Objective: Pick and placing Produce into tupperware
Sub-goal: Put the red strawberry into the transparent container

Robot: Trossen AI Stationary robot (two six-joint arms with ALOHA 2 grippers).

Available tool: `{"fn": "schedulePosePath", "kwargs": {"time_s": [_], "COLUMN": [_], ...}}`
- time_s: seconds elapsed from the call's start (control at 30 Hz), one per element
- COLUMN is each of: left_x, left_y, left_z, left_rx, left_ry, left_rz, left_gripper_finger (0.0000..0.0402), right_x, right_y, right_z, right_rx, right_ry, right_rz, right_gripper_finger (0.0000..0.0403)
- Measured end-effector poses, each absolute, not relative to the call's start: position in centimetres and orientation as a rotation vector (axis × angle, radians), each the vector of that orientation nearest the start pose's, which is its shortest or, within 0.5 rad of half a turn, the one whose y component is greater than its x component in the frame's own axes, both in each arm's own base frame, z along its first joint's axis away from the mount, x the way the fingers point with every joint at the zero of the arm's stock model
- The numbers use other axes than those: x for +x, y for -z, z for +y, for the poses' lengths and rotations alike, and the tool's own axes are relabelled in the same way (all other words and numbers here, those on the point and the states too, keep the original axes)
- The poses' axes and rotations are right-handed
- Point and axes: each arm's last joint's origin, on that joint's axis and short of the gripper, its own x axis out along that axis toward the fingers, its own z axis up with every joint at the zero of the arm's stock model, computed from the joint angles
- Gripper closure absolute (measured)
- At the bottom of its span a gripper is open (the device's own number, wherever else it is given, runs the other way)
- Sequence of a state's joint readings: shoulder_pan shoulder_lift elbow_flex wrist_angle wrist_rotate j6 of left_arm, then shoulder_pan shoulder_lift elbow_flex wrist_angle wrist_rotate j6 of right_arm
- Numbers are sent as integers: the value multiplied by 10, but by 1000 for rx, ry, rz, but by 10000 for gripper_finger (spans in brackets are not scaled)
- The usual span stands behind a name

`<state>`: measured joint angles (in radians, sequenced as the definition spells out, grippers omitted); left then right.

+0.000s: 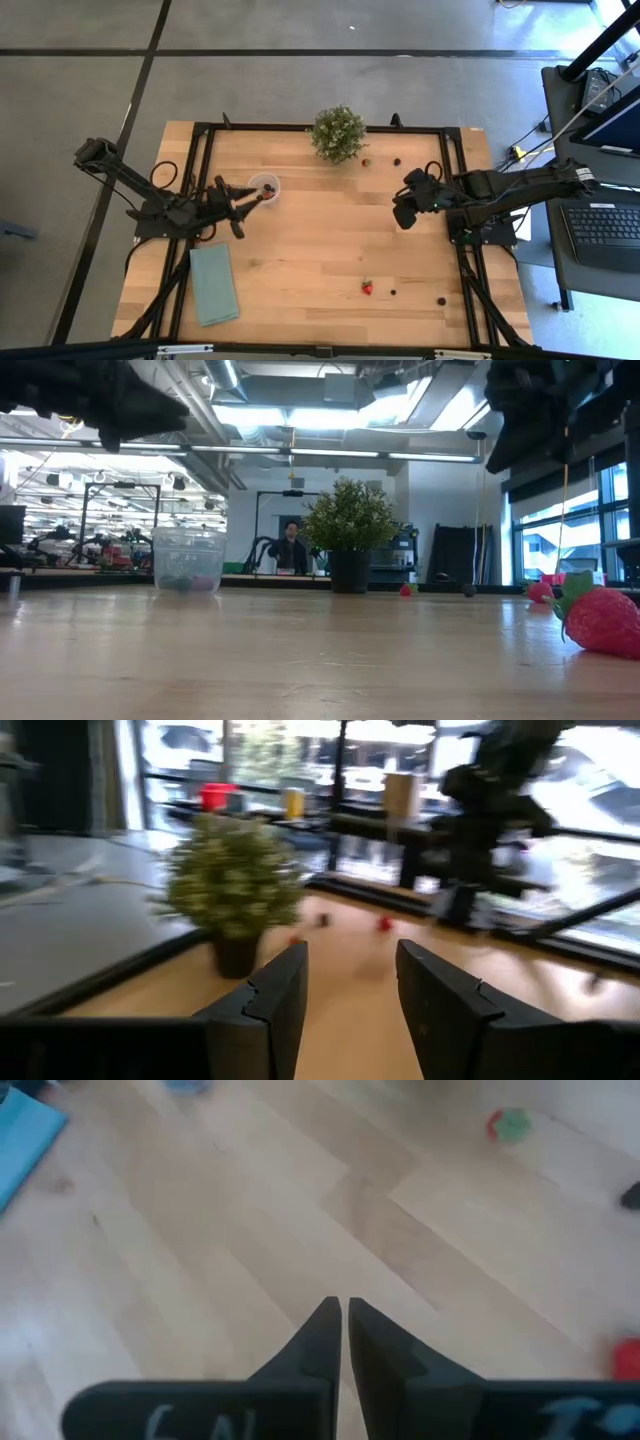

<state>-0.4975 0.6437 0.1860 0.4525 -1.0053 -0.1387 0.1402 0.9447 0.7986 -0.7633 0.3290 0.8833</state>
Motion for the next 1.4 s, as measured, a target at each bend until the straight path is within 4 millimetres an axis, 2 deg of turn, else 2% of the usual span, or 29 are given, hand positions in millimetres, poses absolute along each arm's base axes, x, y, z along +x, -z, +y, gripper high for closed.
{"fn": "schedulePosePath", "kwargs": {"time_s": [0.13,0.3,0.57,0.73,0.9,1.07,1.4], "left_x": [131,129,117,106,95,86,76], "left_y": [-205,-205,-214,-220,-222,-212,-205], "left_z": [-33,-14,19,34,42,46,50], "left_rx": [-119,-138,-86,-51,-28,-54,-66], "left_ry": [-497,-514,-737,-870,-920,-915,-954], "left_rz": [9,21,-41,-86,-102,-25,29], "left_gripper_finger": [256,256,256,256,256,257,257], "right_x": [174,175,175,173,170,163,131], "right_y": [-257,-259,-260,-260,-263,-265,-278], "right_z": [15,15,15,11,9,6,0], "right_rx": [611,607,590,532,492,458,453], "right_ry": [554,544,545,642,699,757,821], "right_rz": [747,722,710,665,620,598,503], "right_gripper_finger": [376,376,376,376,376,376,376]}}
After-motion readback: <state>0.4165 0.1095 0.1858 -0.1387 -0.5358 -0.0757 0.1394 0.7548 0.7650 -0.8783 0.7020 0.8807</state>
